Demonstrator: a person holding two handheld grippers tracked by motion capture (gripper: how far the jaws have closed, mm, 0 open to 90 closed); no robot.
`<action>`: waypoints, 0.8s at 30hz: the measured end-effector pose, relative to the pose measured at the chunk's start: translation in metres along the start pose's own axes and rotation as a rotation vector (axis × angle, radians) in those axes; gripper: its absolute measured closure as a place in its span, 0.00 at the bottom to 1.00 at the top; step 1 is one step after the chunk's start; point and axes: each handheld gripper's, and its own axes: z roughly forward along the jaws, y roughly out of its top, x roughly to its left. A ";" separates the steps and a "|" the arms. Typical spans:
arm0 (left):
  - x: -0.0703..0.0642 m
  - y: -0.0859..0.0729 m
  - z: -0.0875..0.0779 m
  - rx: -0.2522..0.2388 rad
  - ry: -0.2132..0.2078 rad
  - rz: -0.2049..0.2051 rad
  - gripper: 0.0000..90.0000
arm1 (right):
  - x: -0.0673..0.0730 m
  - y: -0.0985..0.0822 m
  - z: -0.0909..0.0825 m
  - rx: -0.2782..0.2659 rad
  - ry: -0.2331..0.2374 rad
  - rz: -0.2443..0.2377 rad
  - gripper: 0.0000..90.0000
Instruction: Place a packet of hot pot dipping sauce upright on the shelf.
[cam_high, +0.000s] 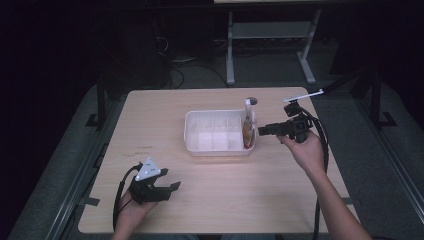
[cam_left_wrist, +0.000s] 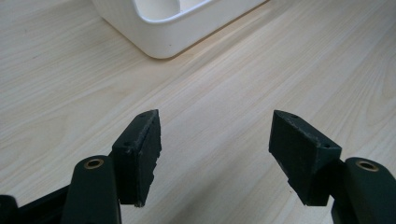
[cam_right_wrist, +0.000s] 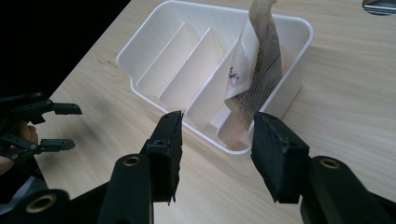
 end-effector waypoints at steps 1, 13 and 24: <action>0.000 0.000 0.000 0.000 0.000 0.000 0.37 | 0.000 0.000 0.000 0.000 0.000 0.000 0.57; 0.002 -0.001 -0.001 -0.002 0.005 -0.006 0.38 | -0.007 -0.019 -0.009 -0.008 0.021 0.003 0.54; 0.002 -0.001 -0.001 0.005 0.010 -0.003 0.38 | -0.013 -0.038 -0.016 -0.024 0.022 0.010 0.53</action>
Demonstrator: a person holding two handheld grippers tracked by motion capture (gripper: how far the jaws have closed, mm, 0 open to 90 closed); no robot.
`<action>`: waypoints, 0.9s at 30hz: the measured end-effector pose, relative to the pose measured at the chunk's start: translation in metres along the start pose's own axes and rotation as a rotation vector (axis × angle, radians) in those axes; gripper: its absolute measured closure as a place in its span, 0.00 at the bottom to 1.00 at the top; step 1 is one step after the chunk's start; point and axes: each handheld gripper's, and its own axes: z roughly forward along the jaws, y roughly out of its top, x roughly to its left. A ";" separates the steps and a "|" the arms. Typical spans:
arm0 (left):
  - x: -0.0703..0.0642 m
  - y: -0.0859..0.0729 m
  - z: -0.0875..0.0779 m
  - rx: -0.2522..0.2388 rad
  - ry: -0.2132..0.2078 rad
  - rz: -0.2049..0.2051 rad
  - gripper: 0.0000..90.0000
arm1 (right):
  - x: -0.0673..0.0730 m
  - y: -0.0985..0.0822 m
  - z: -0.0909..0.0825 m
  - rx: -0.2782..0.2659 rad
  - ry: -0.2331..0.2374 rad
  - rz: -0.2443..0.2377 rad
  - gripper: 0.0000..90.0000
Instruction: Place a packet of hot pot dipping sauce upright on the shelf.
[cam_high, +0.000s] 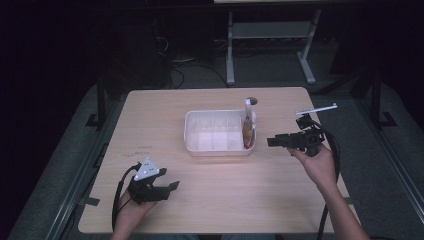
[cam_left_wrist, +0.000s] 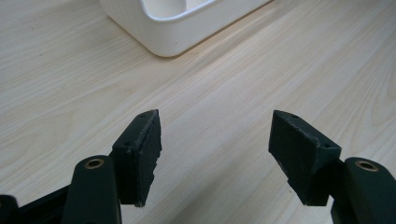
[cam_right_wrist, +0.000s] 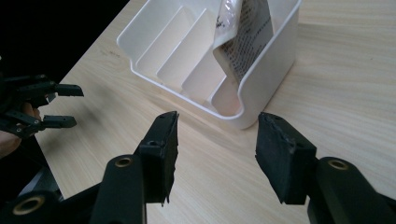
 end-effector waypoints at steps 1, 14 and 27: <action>0.000 0.000 0.000 0.001 0.001 0.002 0.38 | 0.000 -0.001 0.000 0.001 0.000 0.001 0.53; -0.001 0.000 0.001 0.004 0.004 0.008 0.38 | -0.006 -0.025 -0.001 0.000 0.020 0.016 0.51; -0.004 0.001 0.001 0.006 0.002 0.026 0.37 | -0.022 -0.050 -0.010 -0.019 0.020 0.060 0.51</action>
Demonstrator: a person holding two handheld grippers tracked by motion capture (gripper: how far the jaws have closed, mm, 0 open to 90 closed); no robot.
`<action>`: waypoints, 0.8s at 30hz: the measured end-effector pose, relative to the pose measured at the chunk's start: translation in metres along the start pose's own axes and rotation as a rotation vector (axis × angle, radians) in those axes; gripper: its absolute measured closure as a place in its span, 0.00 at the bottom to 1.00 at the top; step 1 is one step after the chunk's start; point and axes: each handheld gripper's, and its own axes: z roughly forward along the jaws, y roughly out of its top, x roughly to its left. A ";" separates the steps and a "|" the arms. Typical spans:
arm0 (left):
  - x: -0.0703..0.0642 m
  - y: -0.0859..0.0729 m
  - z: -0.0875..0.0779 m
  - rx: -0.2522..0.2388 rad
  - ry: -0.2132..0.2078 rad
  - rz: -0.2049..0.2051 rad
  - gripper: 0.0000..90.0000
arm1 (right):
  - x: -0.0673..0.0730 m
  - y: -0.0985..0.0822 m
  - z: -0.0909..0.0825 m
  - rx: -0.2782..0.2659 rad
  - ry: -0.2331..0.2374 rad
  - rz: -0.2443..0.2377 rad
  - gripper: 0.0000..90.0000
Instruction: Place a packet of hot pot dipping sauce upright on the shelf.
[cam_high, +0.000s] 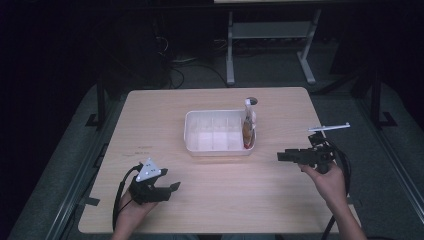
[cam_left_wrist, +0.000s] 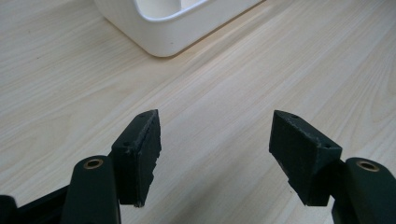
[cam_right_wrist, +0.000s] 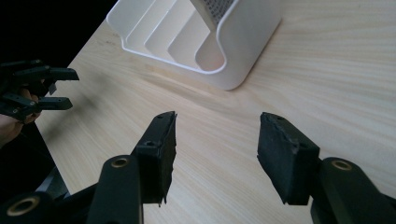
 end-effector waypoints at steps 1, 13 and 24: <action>0.000 0.000 0.000 0.000 0.000 0.000 0.37 | -0.002 -0.002 0.000 -0.001 0.001 0.004 0.51; 0.000 -0.001 0.001 0.000 -0.009 -0.003 0.36 | -0.011 -0.028 0.006 0.016 0.019 0.038 0.51; -0.003 -0.001 0.005 0.006 -0.019 0.006 0.36 | -0.010 -0.053 0.013 0.019 0.056 0.051 0.50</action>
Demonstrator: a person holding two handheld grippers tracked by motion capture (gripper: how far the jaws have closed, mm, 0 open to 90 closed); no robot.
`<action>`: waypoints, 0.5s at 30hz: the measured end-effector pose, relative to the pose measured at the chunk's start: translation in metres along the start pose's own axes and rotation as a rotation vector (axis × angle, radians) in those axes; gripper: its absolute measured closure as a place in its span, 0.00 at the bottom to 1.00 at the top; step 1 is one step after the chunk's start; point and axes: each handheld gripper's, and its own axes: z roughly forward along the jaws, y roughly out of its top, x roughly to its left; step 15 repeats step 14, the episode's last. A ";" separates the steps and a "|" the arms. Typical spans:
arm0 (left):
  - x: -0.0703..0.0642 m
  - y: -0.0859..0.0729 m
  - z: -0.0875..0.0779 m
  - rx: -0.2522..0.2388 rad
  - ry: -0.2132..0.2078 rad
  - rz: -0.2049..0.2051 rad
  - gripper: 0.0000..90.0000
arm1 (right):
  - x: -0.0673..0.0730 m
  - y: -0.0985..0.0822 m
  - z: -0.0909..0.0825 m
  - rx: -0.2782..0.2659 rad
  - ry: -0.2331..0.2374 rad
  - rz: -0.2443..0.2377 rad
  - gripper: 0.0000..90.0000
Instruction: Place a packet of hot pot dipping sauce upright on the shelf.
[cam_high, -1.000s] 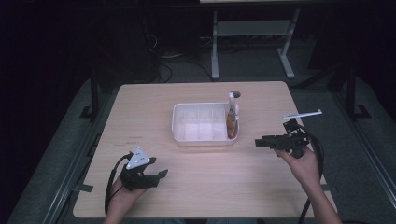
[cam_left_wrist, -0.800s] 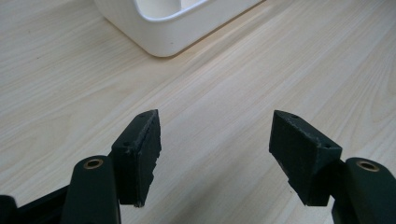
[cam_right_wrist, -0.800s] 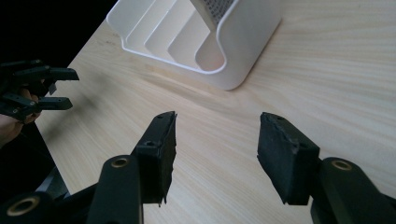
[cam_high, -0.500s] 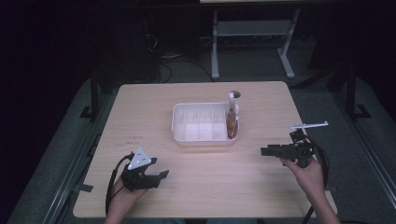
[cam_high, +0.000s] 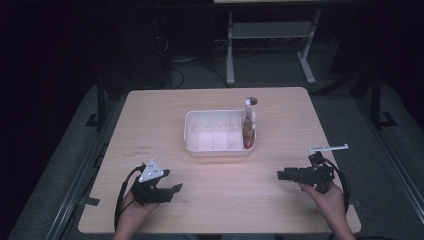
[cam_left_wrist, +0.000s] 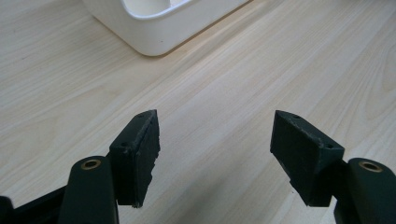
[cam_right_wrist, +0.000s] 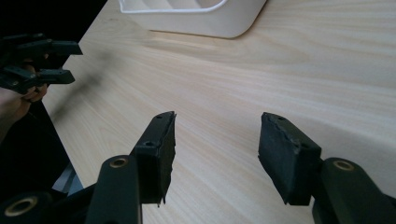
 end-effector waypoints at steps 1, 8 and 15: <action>0.000 0.000 0.000 0.000 0.000 0.000 0.36 | 0.000 0.000 0.000 0.000 0.000 0.000 0.50; -0.002 0.000 0.003 0.009 -0.005 0.014 0.36 | 0.003 -0.018 0.004 -0.012 0.014 0.002 0.48; -0.003 0.000 0.003 0.009 -0.008 0.022 0.36 | 0.010 -0.022 0.006 -0.045 -0.020 -0.067 0.44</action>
